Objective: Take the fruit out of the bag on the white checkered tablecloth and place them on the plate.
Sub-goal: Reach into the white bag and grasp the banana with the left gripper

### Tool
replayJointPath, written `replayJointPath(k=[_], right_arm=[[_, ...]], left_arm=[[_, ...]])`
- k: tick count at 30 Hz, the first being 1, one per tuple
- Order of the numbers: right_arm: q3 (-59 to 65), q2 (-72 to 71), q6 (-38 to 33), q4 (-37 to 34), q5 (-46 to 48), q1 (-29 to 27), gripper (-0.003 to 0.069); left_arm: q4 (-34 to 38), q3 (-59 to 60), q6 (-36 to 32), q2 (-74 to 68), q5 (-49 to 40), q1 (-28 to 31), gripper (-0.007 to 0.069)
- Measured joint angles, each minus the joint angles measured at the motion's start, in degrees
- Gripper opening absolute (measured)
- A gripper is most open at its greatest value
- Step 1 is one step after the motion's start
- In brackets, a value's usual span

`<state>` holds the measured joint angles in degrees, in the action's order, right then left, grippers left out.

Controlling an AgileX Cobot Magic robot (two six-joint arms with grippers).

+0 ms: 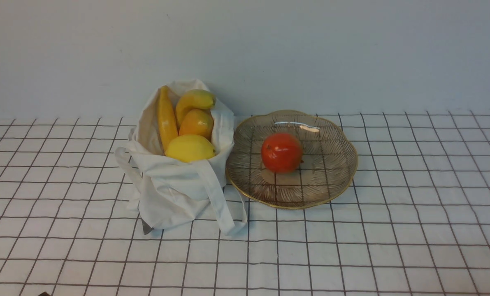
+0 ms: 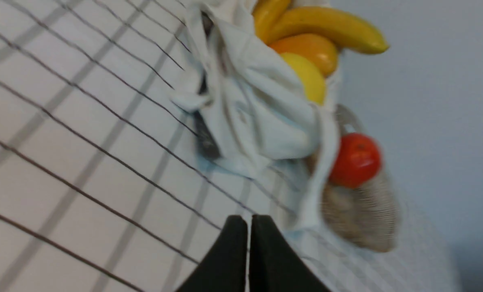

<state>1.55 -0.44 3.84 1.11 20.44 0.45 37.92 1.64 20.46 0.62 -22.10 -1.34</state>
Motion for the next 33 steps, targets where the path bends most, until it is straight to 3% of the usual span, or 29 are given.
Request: replayJointPath(k=[1,2,8,12,19,20,23,26,27,28,33], right_arm=[[0.0,0.0,0.0,0.0,0.0,0.0,-0.0015],[0.0,0.0,0.0,0.0,0.0,0.0,-0.0015],[0.0,0.0,0.0,0.0,0.0,0.0,-0.0015],[0.0,0.0,0.0,0.0,0.0,0.0,-0.0015],[0.0,0.0,0.0,0.04,0.0,0.0,-0.0015],[0.0,0.0,0.0,0.04,0.0,0.0,-0.0015],[0.0,0.0,0.0,0.04,0.0,0.0,-0.0015],[0.0,0.0,0.0,0.04,0.0,0.0,-0.0015],[0.0,0.0,0.0,0.04,0.0,0.0,-0.0015],[0.0,0.0,0.0,0.04,0.0,0.0,-0.0015],[0.0,0.0,0.0,0.04,0.0,0.0,-0.0015]], left_arm=[[0.83,0.0,0.12,0.0,0.0,0.0,-0.0008],[7.1,0.0,0.1,0.0,0.89,0.0,-0.0008],[15.34,0.0,-2.93,0.0,8.73,0.0,-0.0008],[17.29,0.0,-5.03,0.0,13.8,0.0,-0.0008],[16.9,-11.89,-19.57,-5.25,10.8,0.0,-0.0008],[16.14,-16.77,-23.82,-11.35,6.21,0.0,-0.0008],[12.91,-22.86,-28.27,-23.1,-3.83,0.0,-0.0008],[5.11,-30.5,-30.1,-40.03,-21.05,0.0,-0.0008],[4.49,-31.01,-30.19,-41.13,-21.98,0.0,-0.0008],[-0.59,-35.31,-30.59,-49.71,-28.01,0.0,-0.0008],[-12.16,-48.07,-31.71,-68.64,-34.5,0.0,-0.0008]])
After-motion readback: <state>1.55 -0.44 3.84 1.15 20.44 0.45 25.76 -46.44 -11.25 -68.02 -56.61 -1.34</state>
